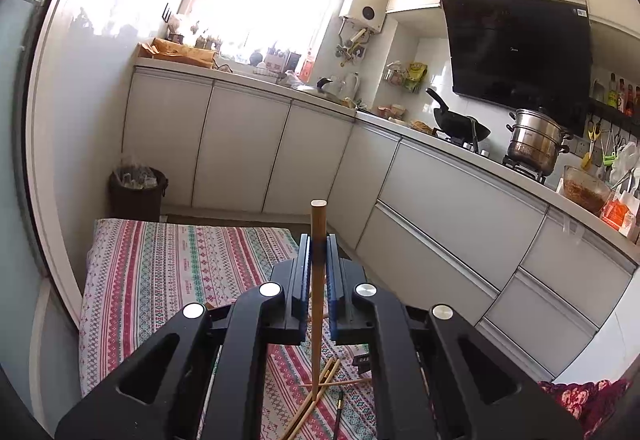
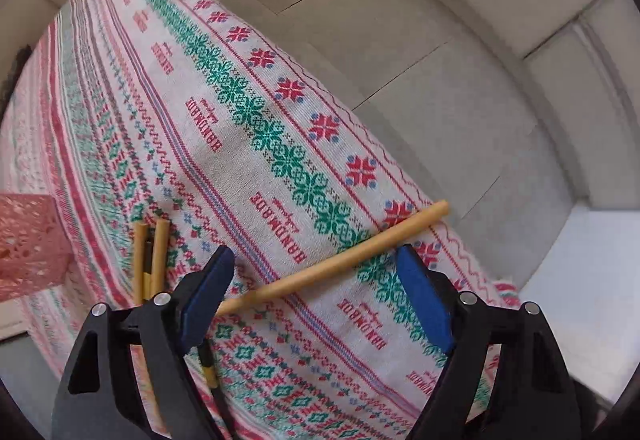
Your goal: Organize utensils
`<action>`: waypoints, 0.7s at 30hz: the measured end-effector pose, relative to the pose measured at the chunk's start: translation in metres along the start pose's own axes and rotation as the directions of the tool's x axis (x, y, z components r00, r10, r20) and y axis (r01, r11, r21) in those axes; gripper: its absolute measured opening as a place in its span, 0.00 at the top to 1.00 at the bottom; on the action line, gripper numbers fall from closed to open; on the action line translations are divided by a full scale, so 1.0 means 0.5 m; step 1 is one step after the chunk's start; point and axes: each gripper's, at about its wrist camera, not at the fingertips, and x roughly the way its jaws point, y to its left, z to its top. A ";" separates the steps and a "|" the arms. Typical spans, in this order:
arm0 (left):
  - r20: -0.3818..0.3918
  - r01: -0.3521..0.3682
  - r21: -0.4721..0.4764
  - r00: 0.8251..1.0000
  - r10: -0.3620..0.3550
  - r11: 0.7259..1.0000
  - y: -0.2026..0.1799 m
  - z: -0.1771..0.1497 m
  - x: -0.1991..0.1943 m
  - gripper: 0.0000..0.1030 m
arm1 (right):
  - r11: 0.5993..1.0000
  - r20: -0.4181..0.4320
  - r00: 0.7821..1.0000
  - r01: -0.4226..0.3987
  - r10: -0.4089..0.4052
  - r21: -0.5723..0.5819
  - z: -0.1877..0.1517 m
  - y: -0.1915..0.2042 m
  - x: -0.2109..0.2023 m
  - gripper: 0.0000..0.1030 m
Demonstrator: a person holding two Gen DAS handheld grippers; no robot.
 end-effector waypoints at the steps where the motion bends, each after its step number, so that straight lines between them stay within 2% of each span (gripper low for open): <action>1: 0.000 0.002 -0.003 1.000 -0.002 1.000 0.004 0.001 0.000 0.94 | 0.998 0.034 0.999 0.001 0.001 -0.057 0.001 0.030 -0.009 0.36; 2: 0.002 0.004 -0.007 1.000 -0.004 1.000 0.010 0.002 -0.002 0.94 | 0.994 0.039 0.999 0.005 -0.001 -0.105 -0.004 0.043 -0.015 0.50; 3: 0.004 0.006 -0.011 1.000 -0.006 1.000 0.013 0.003 -0.003 0.94 | 0.989 0.034 0.999 0.000 0.005 -0.146 -0.011 0.054 -0.021 0.57; 4: 0.007 0.008 -0.013 1.000 -0.008 1.000 0.020 0.005 -0.008 0.94 | 0.984 0.018 1.000 -0.014 0.018 -0.179 -0.021 0.061 -0.024 0.69; 5: 0.010 0.009 -0.016 1.000 -0.009 1.000 0.023 0.005 -0.012 0.94 | 0.977 0.014 0.999 -0.028 0.032 -0.213 -0.033 0.065 -0.026 0.76; 8: 0.019 0.011 -0.019 1.000 -0.011 1.000 0.027 0.006 -0.023 0.94 | 0.968 0.049 0.995 -0.071 0.085 -0.241 -0.057 0.047 -0.034 0.85; 10: 0.023 0.011 -0.017 1.000 -0.011 1.000 0.025 0.007 -0.029 0.94 | 0.959 0.028 0.984 -0.167 0.178 -0.227 -0.078 0.006 -0.041 0.93; 16: 0.010 -0.001 -0.014 1.000 0.001 1.000 0.018 0.005 -0.018 0.94 | 0.940 0.101 0.952 -0.263 0.290 -0.216 -0.087 -0.061 -0.091 0.93; 17: 0.006 -0.002 -0.011 1.000 0.002 1.000 0.015 0.004 -0.014 0.94 | 0.931 0.124 0.937 -0.296 0.327 -0.214 -0.091 -0.070 -0.105 0.93; 18: 0.002 -0.002 -0.008 1.000 0.002 1.000 0.011 0.004 -0.009 0.94 | 0.918 0.153 0.919 -0.327 0.364 -0.224 -0.066 -0.065 -0.116 0.93; 21: -0.009 -0.012 0.001 1.000 0.012 1.000 0.003 0.001 0.003 0.94 | 0.882 0.254 0.857 -0.378 0.448 -0.282 -0.089 -0.077 -0.184 0.93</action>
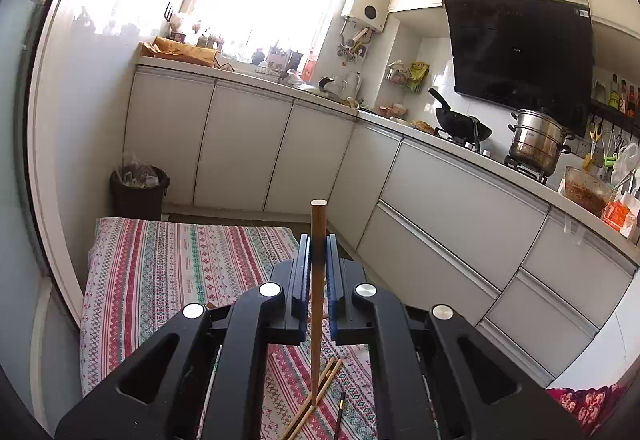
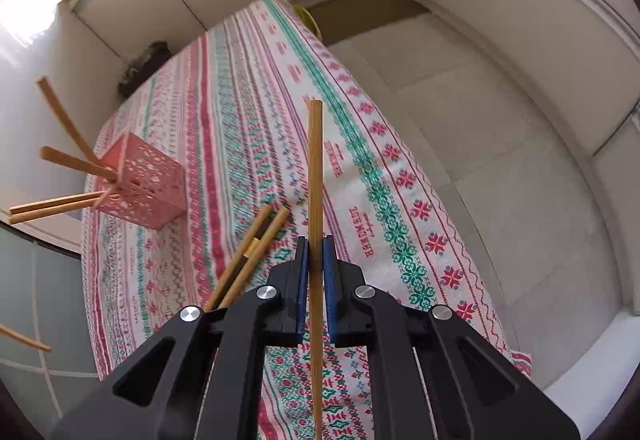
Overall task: Organize utensils
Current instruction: 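Lower both held chopsticks into the pink basket and open both tools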
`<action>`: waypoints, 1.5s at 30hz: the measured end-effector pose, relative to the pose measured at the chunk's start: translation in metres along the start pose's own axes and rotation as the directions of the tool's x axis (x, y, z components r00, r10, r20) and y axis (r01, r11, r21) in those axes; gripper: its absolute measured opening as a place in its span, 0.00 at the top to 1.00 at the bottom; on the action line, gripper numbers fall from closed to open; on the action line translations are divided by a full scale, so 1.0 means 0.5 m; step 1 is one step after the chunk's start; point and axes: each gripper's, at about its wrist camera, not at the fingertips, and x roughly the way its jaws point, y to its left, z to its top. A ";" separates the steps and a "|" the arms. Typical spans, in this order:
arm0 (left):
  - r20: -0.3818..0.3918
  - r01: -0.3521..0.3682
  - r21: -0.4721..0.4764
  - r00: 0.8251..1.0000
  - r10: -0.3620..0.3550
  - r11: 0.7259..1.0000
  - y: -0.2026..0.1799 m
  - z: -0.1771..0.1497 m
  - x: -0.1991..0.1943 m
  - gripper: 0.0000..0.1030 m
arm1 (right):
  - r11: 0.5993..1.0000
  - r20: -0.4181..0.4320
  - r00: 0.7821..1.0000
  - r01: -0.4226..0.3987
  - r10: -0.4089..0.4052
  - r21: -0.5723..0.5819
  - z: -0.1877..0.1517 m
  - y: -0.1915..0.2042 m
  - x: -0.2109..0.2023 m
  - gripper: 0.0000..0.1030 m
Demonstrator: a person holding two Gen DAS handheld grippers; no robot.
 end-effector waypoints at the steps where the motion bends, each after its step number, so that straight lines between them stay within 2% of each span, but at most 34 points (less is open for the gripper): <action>1: -0.005 -0.005 0.000 1.000 0.005 1.000 -0.002 -0.001 0.006 0.94 | 1.000 0.033 0.999 -0.026 0.027 -0.012 -0.003 0.003 -0.028 0.93; 2: -0.009 -0.011 0.000 1.000 0.011 1.000 -0.004 -0.001 0.012 0.94 | 0.998 0.072 0.996 -0.054 0.056 -0.027 -0.008 0.010 -0.058 0.93; 4: -0.014 -0.025 -0.005 1.000 0.025 1.000 -0.003 -0.003 0.022 0.94 | 0.993 0.140 0.984 -0.102 0.109 -0.057 0.018 0.066 -0.064 0.93; 7: -0.012 -0.054 -0.006 0.998 0.053 0.999 -0.006 0.004 0.042 0.94 | 0.975 0.267 0.940 -0.191 0.215 -0.111 0.045 0.116 -0.149 0.93; 12: 0.014 -0.109 0.023 0.994 0.109 0.994 -0.020 0.025 0.084 0.94 | 0.926 0.452 0.809 -0.320 0.376 -0.198 0.125 0.209 -0.273 0.93; 16: 0.064 -0.124 0.031 0.991 0.122 0.992 -0.022 0.048 0.101 0.94 | 0.906 0.552 0.719 -0.311 0.422 -0.286 0.175 0.300 -0.287 0.93; 19: 0.102 -0.161 0.047 0.982 0.156 0.986 -0.012 0.056 0.105 0.94 | 0.898 0.613 0.658 -0.284 0.438 -0.336 0.191 0.353 -0.257 0.93; 20: 0.104 -0.170 0.047 0.981 0.164 0.984 -0.005 0.057 0.107 0.94 | 0.898 0.627 0.644 -0.272 0.438 -0.347 0.194 0.366 -0.239 0.93; 23: 0.107 -0.196 0.037 0.976 0.191 0.980 0.023 0.060 0.109 0.94 | 0.909 0.657 0.633 -0.224 0.409 -0.350 0.181 0.394 -0.166 0.93; 27: 0.103 -0.212 0.020 0.972 0.209 0.977 0.047 0.065 0.106 0.94 | 0.931 0.661 0.663 -0.175 0.352 -0.320 0.140 0.399 -0.045 0.92; 29: 0.109 -0.213 0.018 0.972 0.210 0.977 0.050 0.066 0.098 0.94 | 0.936 0.656 0.675 -0.168 0.337 -0.308 0.121 0.390 -0.009 0.88; 30: 0.115 -0.213 0.017 0.971 0.209 0.977 0.049 0.068 0.093 0.94 | 0.937 0.655 0.676 -0.172 0.336 -0.303 0.111 0.389 -0.002 0.84; 32: 0.130 -0.210 0.014 0.970 0.206 0.978 0.048 0.073 0.081 0.94 | 0.940 0.651 0.682 -0.185 0.334 -0.288 0.105 0.379 -0.006 0.50; 33: 0.138 -0.208 0.011 0.969 0.205 0.978 0.046 0.074 0.076 0.94 | 0.941 0.654 0.680 -0.184 0.330 -0.284 0.100 0.376 -0.015 0.48; 35: 0.152 -0.204 0.002 0.968 0.201 0.979 0.044 0.076 0.070 0.94 | 0.939 0.663 0.669 -0.187 0.336 -0.287 0.098 0.367 -0.045 0.48; 40: 0.150 -0.194 -0.017 0.969 0.194 0.981 0.038 0.076 0.114 0.94 | 0.938 0.708 0.617 -0.190 0.344 -0.290 0.093 0.327 -0.146 0.48; 42: 0.165 -0.217 -0.010 0.962 0.216 0.976 0.033 0.079 0.143 0.94 | 0.939 0.724 0.598 -0.194 0.342 -0.284 0.093 0.303 -0.180 0.44; 44: 0.165 -0.227 -0.012 0.960 0.226 0.974 0.032 0.078 0.177 0.94 | 0.944 0.741 0.584 -0.200 0.330 -0.263 0.091 0.275 -0.203 0.33; 45: 0.158 -0.237 -0.014 0.959 0.236 0.971 0.034 0.074 0.196 0.94 | 0.943 0.745 0.578 -0.210 0.333 -0.258 0.091 0.261 -0.210 0.33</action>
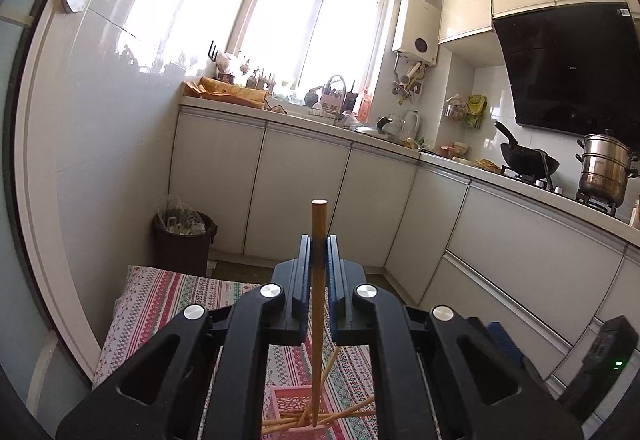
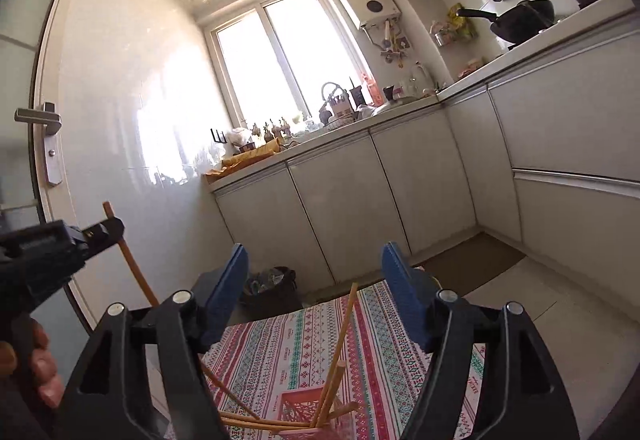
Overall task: Organize utensils
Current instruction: 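Lower both held chopsticks into the pink basket and open both tools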
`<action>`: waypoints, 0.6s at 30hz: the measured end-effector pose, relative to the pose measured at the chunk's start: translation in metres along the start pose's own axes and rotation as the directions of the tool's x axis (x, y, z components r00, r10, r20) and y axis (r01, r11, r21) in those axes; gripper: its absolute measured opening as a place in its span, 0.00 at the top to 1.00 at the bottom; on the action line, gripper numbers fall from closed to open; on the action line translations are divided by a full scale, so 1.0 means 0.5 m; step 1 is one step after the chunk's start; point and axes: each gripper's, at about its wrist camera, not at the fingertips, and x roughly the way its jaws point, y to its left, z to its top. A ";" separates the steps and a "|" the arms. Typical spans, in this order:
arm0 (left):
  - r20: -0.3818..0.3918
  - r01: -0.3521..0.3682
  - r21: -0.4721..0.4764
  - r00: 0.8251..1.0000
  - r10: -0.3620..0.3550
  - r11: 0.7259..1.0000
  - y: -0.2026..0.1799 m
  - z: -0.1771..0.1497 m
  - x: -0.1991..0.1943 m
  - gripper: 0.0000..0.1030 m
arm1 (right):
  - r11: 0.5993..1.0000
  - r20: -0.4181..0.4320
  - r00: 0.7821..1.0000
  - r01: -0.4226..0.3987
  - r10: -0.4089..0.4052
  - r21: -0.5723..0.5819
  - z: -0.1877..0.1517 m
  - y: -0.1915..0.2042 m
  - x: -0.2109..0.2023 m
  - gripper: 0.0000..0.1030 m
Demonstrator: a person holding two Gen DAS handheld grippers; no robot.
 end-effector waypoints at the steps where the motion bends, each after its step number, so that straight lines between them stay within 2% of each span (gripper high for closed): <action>1: -0.001 -0.013 0.002 1.000 0.013 1.000 -0.003 -0.008 0.018 0.94 | 1.000 -0.001 1.000 0.000 0.000 0.004 0.002 -0.010 -0.007 0.33; 4: -0.034 -0.058 0.015 0.998 0.059 0.998 -0.006 -0.045 0.072 0.91 | 1.000 -0.019 1.000 0.002 -0.002 -0.004 -0.002 -0.033 -0.014 0.33; 5: -0.047 -0.062 0.011 0.997 0.062 0.998 -0.004 -0.059 0.083 0.79 | 1.000 -0.021 1.000 0.003 -0.003 -0.006 -0.005 -0.038 -0.016 0.33; 7: -0.072 -0.050 -0.015 0.996 0.049 0.999 0.002 -0.078 0.092 0.68 | 1.000 -0.034 0.999 0.007 -0.007 -0.001 -0.009 -0.050 -0.016 0.33; 13: -0.041 -0.077 -0.042 0.996 0.075 0.996 0.011 -0.064 0.047 0.59 | 0.999 -0.035 0.999 0.020 -0.019 0.031 -0.006 -0.063 -0.024 0.31; 15: -0.029 -0.082 -0.034 0.996 0.081 0.996 0.004 -0.059 0.031 0.54 | 0.999 -0.029 0.999 0.033 -0.032 0.036 -0.002 -0.061 -0.031 0.27; 18: -0.025 -0.101 0.005 0.995 0.101 0.995 -0.011 -0.059 0.012 0.53 | 0.998 -0.036 0.998 0.058 -0.057 0.028 0.002 -0.050 -0.037 0.24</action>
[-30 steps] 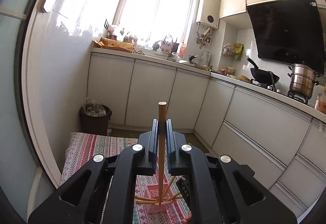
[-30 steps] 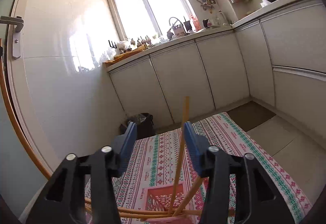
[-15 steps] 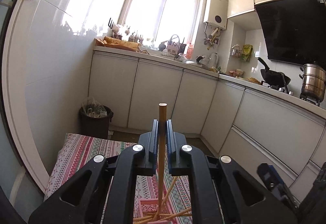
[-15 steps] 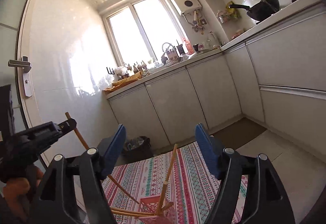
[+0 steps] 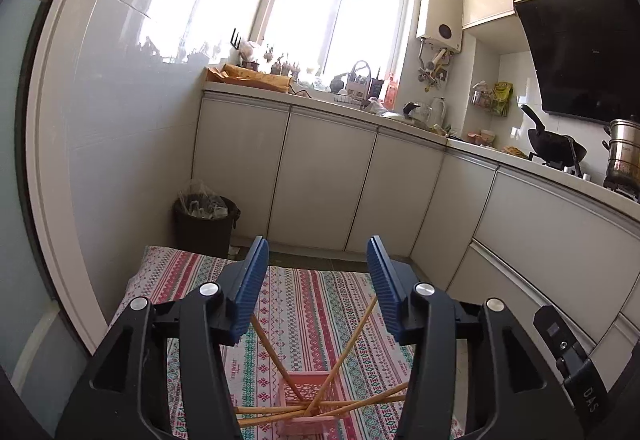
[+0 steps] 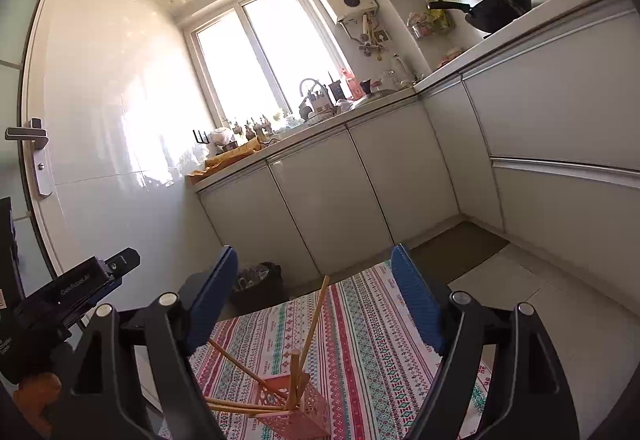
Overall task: Organize utensils
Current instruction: 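Lower both held chopsticks into the pink basket and open both tools, then move both tools back to the pile and grasp a chopstick with the left tool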
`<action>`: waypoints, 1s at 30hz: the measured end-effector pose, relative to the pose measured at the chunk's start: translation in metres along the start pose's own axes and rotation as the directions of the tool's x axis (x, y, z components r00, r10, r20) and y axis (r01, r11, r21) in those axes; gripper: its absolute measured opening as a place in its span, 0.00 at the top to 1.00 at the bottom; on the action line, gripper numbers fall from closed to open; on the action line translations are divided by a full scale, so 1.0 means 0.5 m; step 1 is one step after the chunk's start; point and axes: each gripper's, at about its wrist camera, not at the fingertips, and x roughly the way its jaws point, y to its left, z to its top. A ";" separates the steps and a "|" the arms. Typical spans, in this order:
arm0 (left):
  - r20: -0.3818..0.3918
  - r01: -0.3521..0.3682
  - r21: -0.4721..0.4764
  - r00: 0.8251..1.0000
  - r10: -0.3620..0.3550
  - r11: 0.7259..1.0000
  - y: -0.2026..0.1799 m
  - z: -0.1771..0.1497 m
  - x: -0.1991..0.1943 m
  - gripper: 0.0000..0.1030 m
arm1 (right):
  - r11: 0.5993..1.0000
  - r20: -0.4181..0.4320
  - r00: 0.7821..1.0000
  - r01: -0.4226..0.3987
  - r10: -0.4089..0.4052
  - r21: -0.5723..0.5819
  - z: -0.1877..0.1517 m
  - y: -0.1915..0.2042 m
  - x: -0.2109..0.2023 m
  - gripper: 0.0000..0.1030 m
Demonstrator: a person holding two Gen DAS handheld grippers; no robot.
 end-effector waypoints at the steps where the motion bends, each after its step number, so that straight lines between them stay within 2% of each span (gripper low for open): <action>1: -0.001 0.004 0.001 1.000 -0.004 1.000 -0.001 -0.002 -0.007 0.51 | 1.000 -0.005 1.000 0.006 -0.006 -0.001 0.000 0.004 -0.002 0.22; 4: -0.008 0.002 0.005 1.000 -0.002 1.000 -0.001 -0.006 -0.024 0.45 | 1.000 -0.006 1.000 0.028 -0.028 -0.001 0.003 0.012 -0.012 0.15; 6: -0.009 -0.001 0.006 1.000 0.001 1.000 0.000 -0.005 -0.037 0.37 | 0.999 -0.001 0.999 0.039 -0.039 -0.003 0.008 0.017 -0.022 0.12; 7: -0.006 -0.003 0.006 1.000 0.003 1.000 0.001 -0.005 -0.046 0.31 | 0.999 0.001 0.999 0.047 -0.047 -0.005 0.009 0.019 -0.028 0.08; 9: 0.012 -0.006 0.002 1.000 0.006 1.000 0.002 -0.005 -0.068 0.18 | 0.999 0.005 0.999 0.046 -0.046 0.005 0.014 0.020 -0.042 0.07; 10: 0.024 -0.012 0.000 1.000 0.012 1.000 0.002 -0.004 -0.081 0.07 | 0.999 0.004 0.999 0.051 -0.051 0.011 0.015 0.020 -0.048 0.07; 16: 0.005 -0.015 0.051 1.000 0.015 0.999 -0.016 -0.017 -0.127 0.07 | 0.997 -0.056 0.996 0.069 -0.067 0.041 0.010 0.002 -0.076 0.07; 25: -0.092 -0.005 0.122 0.996 0.017 0.993 -0.043 -0.070 -0.143 0.07 | 0.992 -0.113 0.987 0.116 -0.110 0.053 0.000 -0.039 -0.111 0.07; 28: -0.143 0.029 0.174 0.990 -0.004 0.984 -0.060 -0.088 -0.142 0.07 | 0.988 -0.131 0.983 0.140 -0.131 0.063 -0.005 -0.066 -0.131 0.07; 30: -0.230 0.107 0.223 0.972 -0.055 0.969 -0.078 -0.111 -0.129 0.07 | 0.981 -0.168 0.973 0.174 -0.157 0.091 -0.014 -0.101 -0.141 0.07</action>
